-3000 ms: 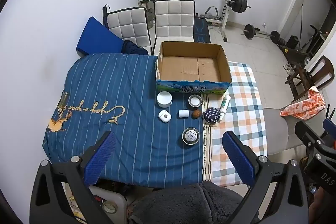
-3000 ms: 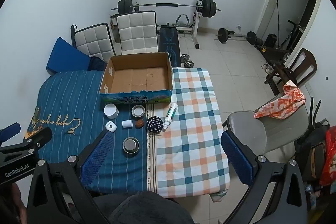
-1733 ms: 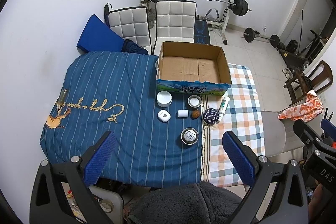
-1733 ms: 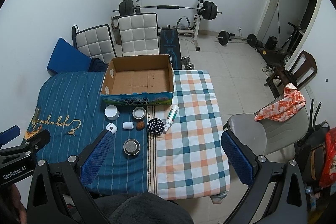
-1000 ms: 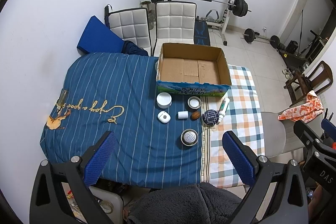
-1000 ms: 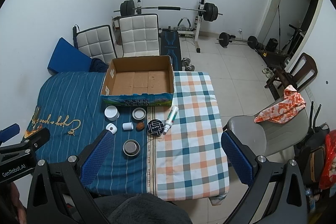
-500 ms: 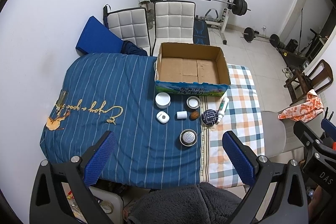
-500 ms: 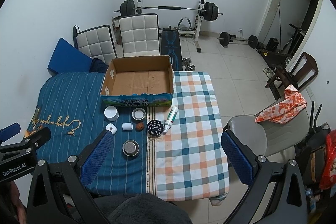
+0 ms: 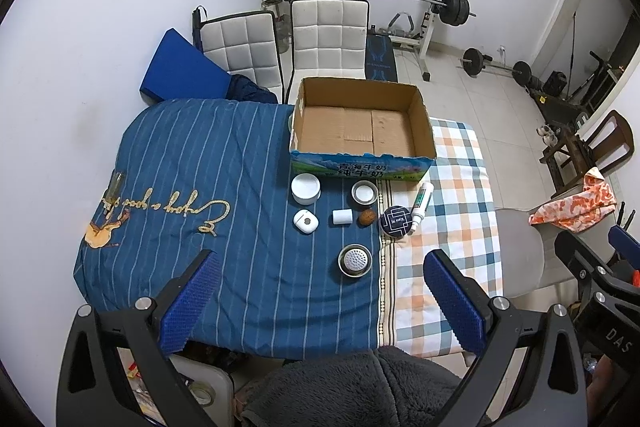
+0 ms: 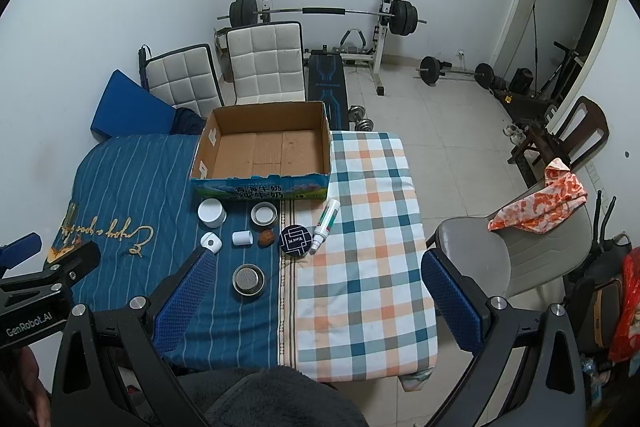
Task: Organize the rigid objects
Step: 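Grasp the steel mesh-lid tin with the left tool while the right tool grasps the black tin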
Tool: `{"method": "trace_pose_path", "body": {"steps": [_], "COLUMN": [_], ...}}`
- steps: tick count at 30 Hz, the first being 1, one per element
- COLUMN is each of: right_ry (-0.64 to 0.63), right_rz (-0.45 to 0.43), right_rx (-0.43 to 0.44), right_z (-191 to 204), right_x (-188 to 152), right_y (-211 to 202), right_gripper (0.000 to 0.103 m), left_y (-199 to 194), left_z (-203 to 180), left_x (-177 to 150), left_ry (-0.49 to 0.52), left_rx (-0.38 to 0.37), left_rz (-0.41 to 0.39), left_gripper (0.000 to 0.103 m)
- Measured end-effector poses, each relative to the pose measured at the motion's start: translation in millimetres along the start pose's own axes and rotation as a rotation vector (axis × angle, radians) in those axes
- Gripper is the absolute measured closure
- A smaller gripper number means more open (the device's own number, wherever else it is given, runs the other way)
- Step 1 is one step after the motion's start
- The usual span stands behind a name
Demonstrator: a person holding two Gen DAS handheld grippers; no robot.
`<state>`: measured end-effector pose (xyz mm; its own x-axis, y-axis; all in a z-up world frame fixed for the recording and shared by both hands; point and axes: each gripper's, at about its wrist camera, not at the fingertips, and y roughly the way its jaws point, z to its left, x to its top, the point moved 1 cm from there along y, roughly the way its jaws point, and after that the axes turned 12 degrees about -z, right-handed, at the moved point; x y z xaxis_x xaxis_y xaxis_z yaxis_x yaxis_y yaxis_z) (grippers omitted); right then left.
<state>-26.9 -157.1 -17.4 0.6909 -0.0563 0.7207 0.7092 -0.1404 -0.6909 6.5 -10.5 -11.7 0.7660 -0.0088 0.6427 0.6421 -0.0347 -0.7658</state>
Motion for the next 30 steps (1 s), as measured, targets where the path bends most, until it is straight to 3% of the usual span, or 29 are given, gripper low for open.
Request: {"method": "trace_pose_path", "body": {"steps": [6, 11, 15, 22, 25, 28, 30], "right_ry": [0.013, 0.042, 0.065, 0.063, 0.08, 0.105, 0.122], "right_rz": [0.031, 0.108, 0.183, 0.418, 0.496, 0.542, 0.566], "right_rx": [0.012, 0.016, 0.03, 0.126, 0.089, 0.015, 0.017], "right_z": [-5, -17, -22, -1, 3, -9, -11], "right_x": [-5, -9, -17, -58, -80, -98, -105], "right_y": [17, 62, 126, 282, 346, 391, 409], "right_gripper": [0.0, 0.0, 0.0, 0.0, 0.001, 0.005, 0.006], "left_y": [15, 57, 117, 234, 281, 323, 349], "left_z": [-1, 7, 20, 48, 57, 60, 57], "left_x": [0, 5, 6, -10, -24, -38, -48], "left_ry": [-0.012, -0.037, -0.066, -0.113, -0.146, -0.157, -0.157], "left_rx": [-0.002, 0.03, 0.057, 0.124, 0.146, 0.163, 0.165], "left_rz": [0.027, 0.056, 0.125, 0.274, 0.343, 0.407, 0.444], "left_gripper": [0.0, 0.0, 0.0, 0.0, 0.0, 0.0, 0.0]}}
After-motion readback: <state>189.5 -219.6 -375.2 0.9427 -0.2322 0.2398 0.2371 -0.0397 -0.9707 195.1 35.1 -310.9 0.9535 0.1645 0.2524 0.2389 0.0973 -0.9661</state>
